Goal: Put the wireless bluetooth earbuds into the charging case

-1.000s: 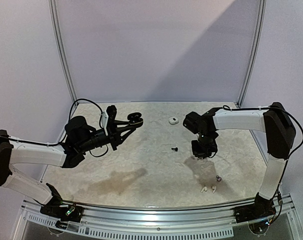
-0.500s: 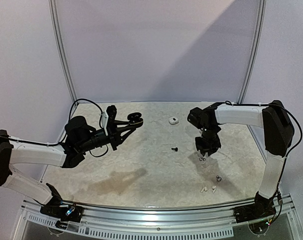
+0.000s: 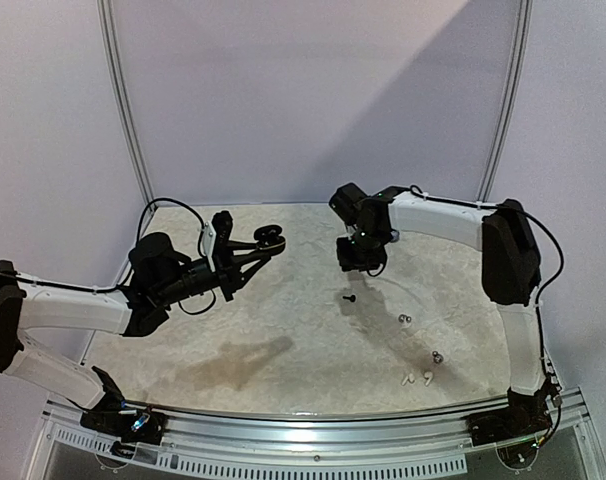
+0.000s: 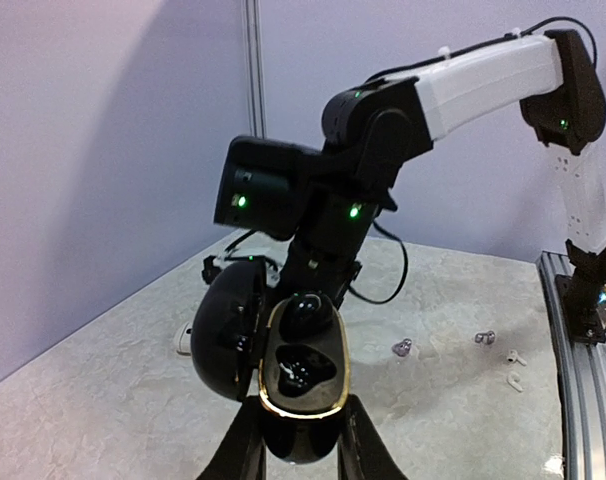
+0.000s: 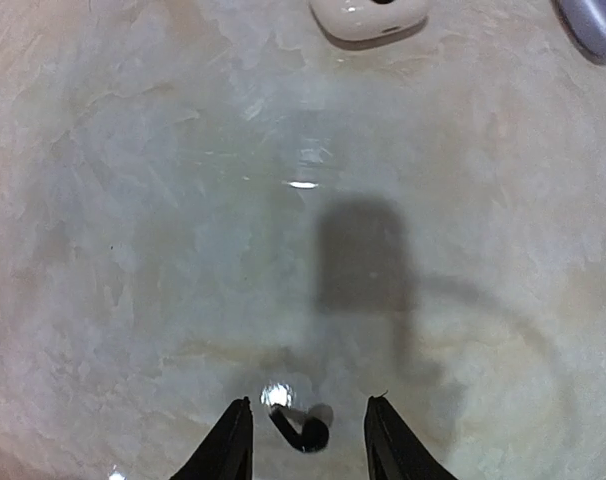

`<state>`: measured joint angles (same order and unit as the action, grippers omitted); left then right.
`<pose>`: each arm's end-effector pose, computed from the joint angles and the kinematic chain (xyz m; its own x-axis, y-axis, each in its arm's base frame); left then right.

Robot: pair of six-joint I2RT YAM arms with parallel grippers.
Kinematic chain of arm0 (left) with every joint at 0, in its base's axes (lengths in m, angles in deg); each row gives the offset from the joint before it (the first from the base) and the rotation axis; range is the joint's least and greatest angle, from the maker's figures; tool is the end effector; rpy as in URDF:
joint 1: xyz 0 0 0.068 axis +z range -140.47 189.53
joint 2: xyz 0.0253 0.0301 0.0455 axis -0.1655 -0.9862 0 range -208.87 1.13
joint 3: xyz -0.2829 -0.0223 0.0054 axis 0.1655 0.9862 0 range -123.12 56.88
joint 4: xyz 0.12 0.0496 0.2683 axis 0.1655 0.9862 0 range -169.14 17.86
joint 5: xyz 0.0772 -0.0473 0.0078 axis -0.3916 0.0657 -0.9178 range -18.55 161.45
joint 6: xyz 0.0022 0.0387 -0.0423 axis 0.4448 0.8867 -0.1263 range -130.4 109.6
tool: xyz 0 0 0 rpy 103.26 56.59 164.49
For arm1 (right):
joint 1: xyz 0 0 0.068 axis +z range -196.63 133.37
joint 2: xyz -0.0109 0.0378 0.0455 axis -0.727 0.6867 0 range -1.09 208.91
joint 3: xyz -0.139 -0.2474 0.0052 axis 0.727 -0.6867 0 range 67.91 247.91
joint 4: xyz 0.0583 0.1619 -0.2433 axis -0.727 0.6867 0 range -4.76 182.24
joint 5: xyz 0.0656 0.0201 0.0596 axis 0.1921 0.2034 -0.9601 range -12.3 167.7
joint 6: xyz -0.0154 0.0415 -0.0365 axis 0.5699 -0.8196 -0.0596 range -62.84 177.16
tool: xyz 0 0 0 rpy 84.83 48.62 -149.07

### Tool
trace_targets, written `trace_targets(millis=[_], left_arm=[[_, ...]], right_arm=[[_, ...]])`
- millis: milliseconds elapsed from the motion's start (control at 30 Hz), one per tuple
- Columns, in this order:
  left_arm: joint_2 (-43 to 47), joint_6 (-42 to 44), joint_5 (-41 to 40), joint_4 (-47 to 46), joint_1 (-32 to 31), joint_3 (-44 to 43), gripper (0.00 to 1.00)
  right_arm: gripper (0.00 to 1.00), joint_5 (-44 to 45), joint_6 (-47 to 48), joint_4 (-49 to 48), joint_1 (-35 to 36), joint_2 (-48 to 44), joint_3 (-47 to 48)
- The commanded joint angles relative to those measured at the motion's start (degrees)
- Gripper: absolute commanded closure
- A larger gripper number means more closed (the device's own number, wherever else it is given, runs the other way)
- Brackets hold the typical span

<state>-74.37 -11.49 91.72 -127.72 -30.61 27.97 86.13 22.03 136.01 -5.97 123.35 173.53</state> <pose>0.2215 -0.2052 0.2190 0.0099 -0.0317 -0.9994 0.8697 0.4935 -0.0070 0.3857 0.3235 0.1990 -0.9300 -0.0485 -0.3643 -0.0864 0.9923 0.0884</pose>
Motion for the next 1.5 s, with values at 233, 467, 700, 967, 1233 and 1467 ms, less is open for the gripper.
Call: trace_targets(millis=[233, 467, 700, 967, 1233, 1467], left_arm=[[1.01, 0.2, -0.17, -0.03, -0.38, 0.96, 1.0], [0.64, 0.47, -0.19, 0.07, -0.2, 0.62, 1.0], [0.45, 0.55, -0.17, 0.34, -0.11, 0.1, 1.0], [0.16, 0.57, 0.11, 0.72, -0.11, -0.45, 1.0], [0.09, 0.64, 0.21, 0.76, -0.11, -0.54, 1.0], [0.29, 0.79, 0.2, 0.95, -0.11, -0.24, 1.0]], right_arm=[[0.71, 0.67, 6.53, -1.35, 0.42, 13.32, 8.18], [0.87, -2.56, 7.87, -1.2, 2.62, 13.4, 3.71], [0.93, -3.3, 7.17, -1.04, 4.34, 9.78, -4.24], [0.95, -4.38, 7.79, 1.14, 6.38, 5.14, -9.6], [0.95, -4.75, 8.04, 4.46, 6.88, 1.25, -10.88], [0.9, -7.41, 9.58, 0.89, 6.27, -3.25, -7.95]])
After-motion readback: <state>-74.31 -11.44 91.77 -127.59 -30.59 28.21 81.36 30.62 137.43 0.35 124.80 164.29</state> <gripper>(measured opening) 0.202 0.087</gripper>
